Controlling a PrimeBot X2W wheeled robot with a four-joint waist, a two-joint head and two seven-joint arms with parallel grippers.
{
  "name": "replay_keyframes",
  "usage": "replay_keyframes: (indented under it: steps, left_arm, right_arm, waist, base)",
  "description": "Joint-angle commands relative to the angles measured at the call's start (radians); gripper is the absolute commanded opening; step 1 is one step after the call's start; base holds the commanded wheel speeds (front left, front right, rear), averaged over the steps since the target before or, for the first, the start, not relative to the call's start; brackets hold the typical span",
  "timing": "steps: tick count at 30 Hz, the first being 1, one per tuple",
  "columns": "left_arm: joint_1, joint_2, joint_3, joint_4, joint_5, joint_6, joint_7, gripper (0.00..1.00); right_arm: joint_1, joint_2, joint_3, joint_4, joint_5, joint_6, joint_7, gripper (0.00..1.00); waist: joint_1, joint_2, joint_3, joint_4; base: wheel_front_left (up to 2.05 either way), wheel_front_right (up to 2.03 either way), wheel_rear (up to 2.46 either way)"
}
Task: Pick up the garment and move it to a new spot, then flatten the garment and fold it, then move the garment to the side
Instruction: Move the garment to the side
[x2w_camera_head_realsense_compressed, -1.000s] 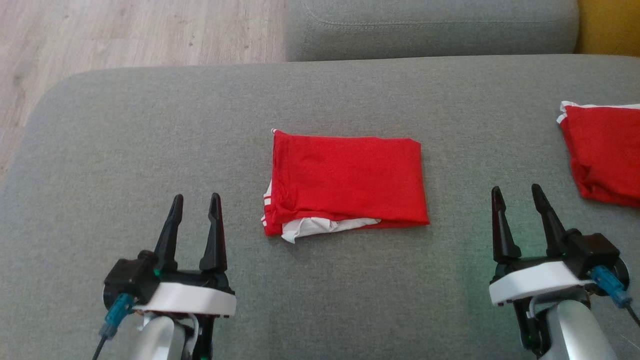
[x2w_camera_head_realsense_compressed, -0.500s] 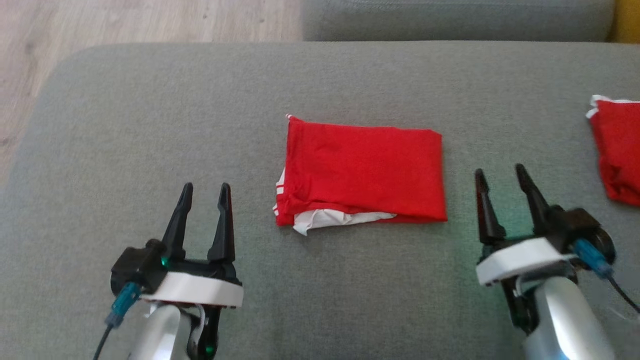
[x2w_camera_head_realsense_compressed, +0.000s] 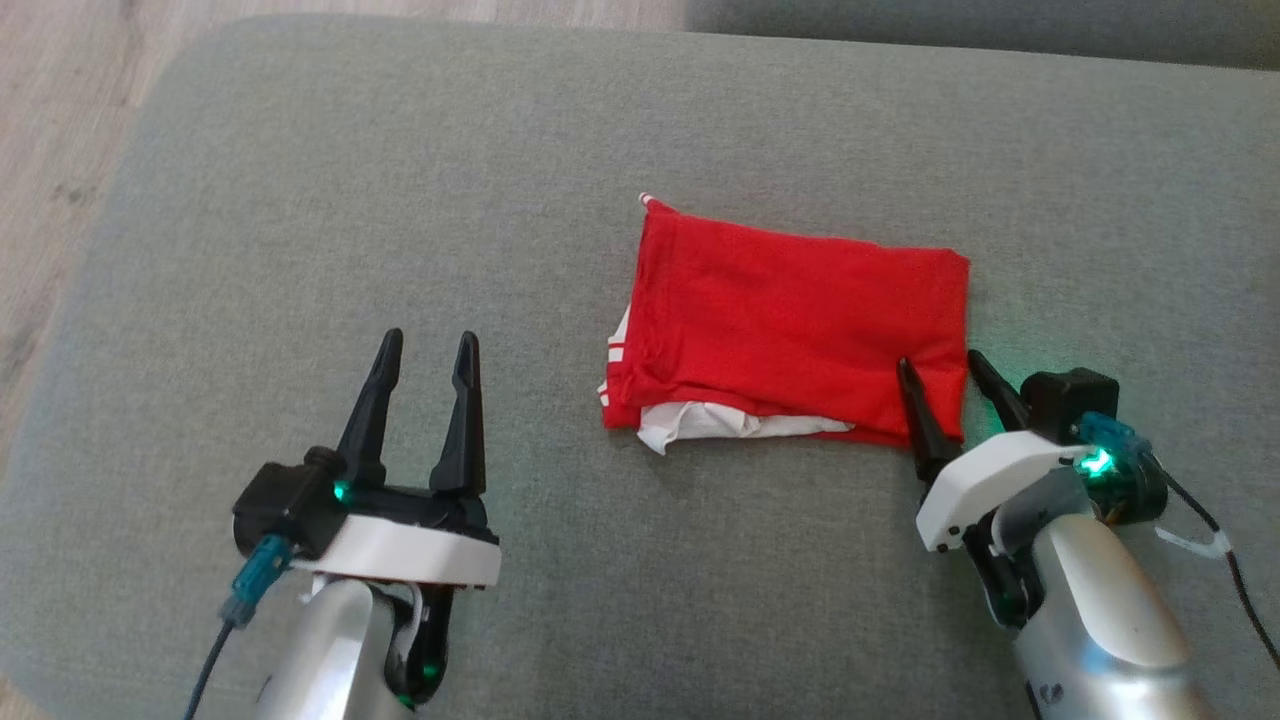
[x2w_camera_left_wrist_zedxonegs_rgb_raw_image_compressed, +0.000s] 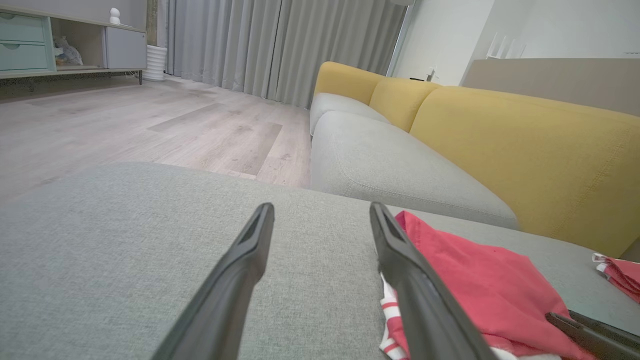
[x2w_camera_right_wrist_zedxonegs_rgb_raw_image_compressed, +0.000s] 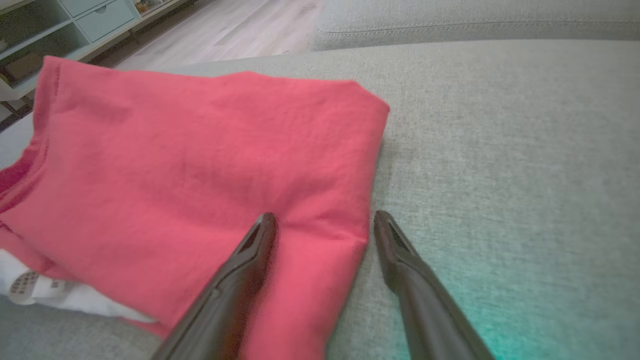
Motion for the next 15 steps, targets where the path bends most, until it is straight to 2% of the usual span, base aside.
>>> replay_keyframes:
  steps: [1, 5, 6, 7, 8, 15]
  left_arm:
    - [-0.037, 0.006, 0.025, -0.031, -0.004, -0.002, -0.005, 1.0]
    - [-0.044, 0.006, 0.025, -0.032, -0.005, -0.001, -0.005, 1.0]
    - [-0.046, 0.006, 0.024, -0.032, -0.004, -0.001, -0.005, 1.0]
    - [-0.049, 0.006, 0.023, -0.033, -0.004, 0.0, -0.005, 1.0]
    - [-0.051, 0.006, 0.022, -0.034, -0.003, 0.001, -0.005, 1.0]
    - [-0.049, 0.006, 0.013, -0.029, 0.007, 0.009, -0.005, 1.0]
  right_arm:
    - [-0.035, 0.001, 0.02, -0.013, 0.006, 0.003, 0.003, 1.0]
    - [-0.064, 0.001, 0.044, 0.051, -0.003, 0.003, 0.014, 1.0]
    - [-0.07, 0.001, 0.051, 0.065, -0.008, 0.003, 0.016, 0.96]
    - [-0.076, 0.001, 0.054, 0.077, -0.012, 0.003, 0.017, 0.42]
    - [-0.082, 0.001, 0.057, 0.088, -0.019, 0.003, 0.015, 0.0]
    - [-0.11, 0.001, 0.054, 0.114, -0.1, 0.003, -0.03, 0.0]
  waist:
    - [-0.0002, 0.0, 0.005, 0.005]
    - [-0.0002, 0.0, 0.013, 0.011]
    - [-0.0002, 0.0, 0.014, 0.012]
    - [-0.0002, 0.0, 0.013, 0.012]
    - [-0.0002, 0.0, 0.012, 0.011]
    - [-0.0002, 0.0, -0.014, -0.009]
  base:
    - [0.0, 0.0, 0.0]
    - [0.0, 0.0, 0.0]
    - [0.0, 0.0, 0.0]
    - [0.0, 0.0, 0.0]
    - [0.0, 0.0, 0.0]
    - [0.0, 0.0, 0.0]
